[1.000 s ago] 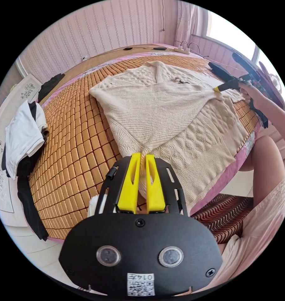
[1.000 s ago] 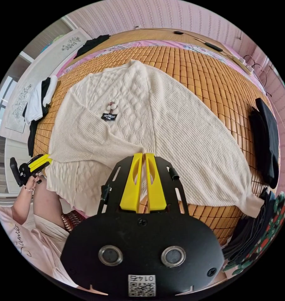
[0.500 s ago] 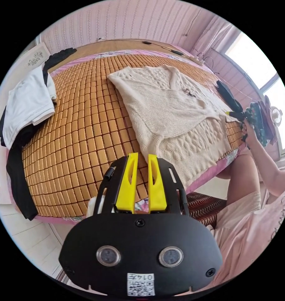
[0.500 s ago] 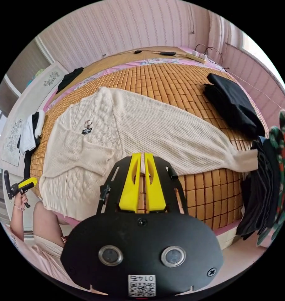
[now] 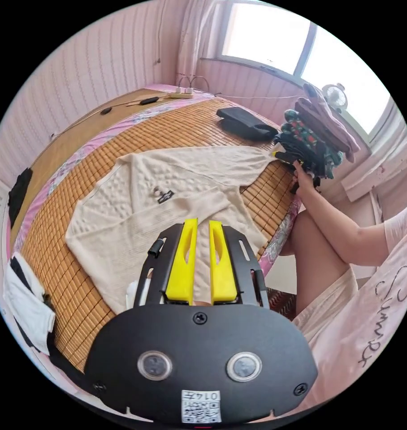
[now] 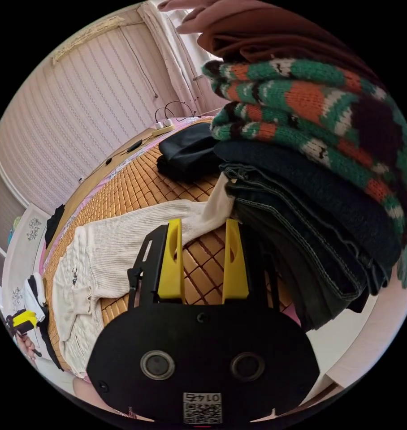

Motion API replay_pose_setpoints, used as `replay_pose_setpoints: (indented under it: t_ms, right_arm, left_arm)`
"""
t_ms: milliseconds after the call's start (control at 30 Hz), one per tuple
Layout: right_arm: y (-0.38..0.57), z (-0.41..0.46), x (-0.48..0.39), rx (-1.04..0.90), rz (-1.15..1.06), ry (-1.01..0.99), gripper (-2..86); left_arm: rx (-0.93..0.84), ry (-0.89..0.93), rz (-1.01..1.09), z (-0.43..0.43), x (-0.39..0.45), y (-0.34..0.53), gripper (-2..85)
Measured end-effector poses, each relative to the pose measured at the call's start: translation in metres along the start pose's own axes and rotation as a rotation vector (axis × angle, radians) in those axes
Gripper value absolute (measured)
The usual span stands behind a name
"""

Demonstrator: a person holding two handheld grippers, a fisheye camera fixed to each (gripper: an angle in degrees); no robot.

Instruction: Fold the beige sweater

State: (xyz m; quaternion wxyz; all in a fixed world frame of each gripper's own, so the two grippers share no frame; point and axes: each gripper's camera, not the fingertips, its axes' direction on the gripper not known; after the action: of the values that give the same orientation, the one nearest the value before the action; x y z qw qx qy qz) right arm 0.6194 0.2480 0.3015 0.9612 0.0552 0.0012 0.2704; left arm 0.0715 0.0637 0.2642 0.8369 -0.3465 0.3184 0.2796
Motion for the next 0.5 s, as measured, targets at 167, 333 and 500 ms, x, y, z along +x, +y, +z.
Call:
replay_pose_setpoints:
  t_ms: [167, 333, 500]
  right_arm:
    - [0.0, 0.002, 0.034, 0.007, 0.067, -0.064, 5.4]
    - [0.003, -0.003, 0.059, 0.028, 0.144, -0.105, 2.4]
    - [0.001, -0.01, 0.072, 0.088, 0.124, -0.156, 11.6]
  left_arm:
    - [0.05, 0.137, 0.227, 0.067, 0.077, -0.103, 5.6]
    - [0.022, 0.215, 0.287, 0.122, 0.122, -0.181, 5.8]
    - [-0.155, 0.096, 0.453, 0.19, 0.161, -0.223, 8.1]
